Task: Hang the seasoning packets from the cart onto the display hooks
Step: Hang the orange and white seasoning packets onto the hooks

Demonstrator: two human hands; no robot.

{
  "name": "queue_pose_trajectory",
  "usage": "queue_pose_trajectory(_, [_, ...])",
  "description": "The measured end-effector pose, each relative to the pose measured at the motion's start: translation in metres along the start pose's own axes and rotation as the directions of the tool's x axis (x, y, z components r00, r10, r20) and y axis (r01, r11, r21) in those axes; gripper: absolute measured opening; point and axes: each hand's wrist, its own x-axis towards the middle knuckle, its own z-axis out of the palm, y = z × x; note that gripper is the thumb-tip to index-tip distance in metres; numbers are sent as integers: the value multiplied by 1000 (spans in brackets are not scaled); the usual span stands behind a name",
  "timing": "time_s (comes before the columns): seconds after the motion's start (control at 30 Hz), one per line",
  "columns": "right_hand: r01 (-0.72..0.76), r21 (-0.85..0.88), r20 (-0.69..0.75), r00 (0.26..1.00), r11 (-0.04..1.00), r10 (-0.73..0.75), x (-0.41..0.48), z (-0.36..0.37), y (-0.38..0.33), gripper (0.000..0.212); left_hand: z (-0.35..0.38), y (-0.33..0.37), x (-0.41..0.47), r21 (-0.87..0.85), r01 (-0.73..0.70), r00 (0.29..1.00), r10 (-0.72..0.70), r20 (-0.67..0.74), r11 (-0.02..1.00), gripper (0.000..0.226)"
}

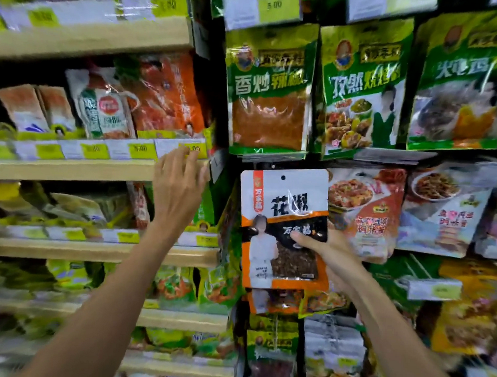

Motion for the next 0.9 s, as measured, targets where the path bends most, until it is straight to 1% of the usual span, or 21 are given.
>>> queue_pose_trajectory(0.03, [-4,4,-6,1000,1000,4,4,2,0,57,4,0,-4,-13,13,1000,-13,-14,1000,29])
queue_pose_trajectory(0.13, [-4,-23,-15,1000,1000,4,13,7,-1,34,12,-1,-12,-57,48,997,-51,-58,997,27])
queue_pose_trajectory(0.2, [-17,-32,-26,1000,999,17,17,10,-3,33,17,-3,-14,-80,59,995,-65,-79,995,26])
queue_pose_trajectory(0.3, [-39,-26,-64,997,999,37,25,12,-3,49,22,-3,-16,-105,54,993,-65,-100,993,26])
queue_pose_trajectory(0.33, [-42,-26,-72,997,999,40,28,12,-3,48,24,-4,-17,-110,52,992,-64,-106,993,27])
queue_pose_trajectory(0.4, [-57,-26,-81,995,998,55,33,13,0,32,26,-4,-18,-118,53,991,-66,-114,992,28])
queue_pose_trajectory(0.43, [-68,-29,-88,994,997,65,35,13,1,28,26,-5,-18,-121,56,991,-70,-117,991,28])
queue_pose_trajectory(0.53, [-70,-34,-88,994,997,66,39,11,5,25,27,-3,-18,-133,71,988,-88,-128,989,28])
queue_pose_trajectory(0.63, [-63,-15,-77,995,998,62,39,9,5,16,27,-2,-19,-148,78,987,-97,-130,986,26])
queue_pose_trajectory(0.7, [-62,-5,-70,996,998,62,38,8,3,19,27,-2,-18,-149,80,986,-100,-133,986,26])
queue_pose_trajectory(0.8, [-73,29,-98,992,997,75,37,10,-2,32,27,-1,-18,-154,87,985,-108,-135,984,26])
queue_pose_trajectory(0.9, [-96,36,-103,990,995,100,37,12,-5,31,26,1,-18,-164,95,985,-116,-125,982,25])
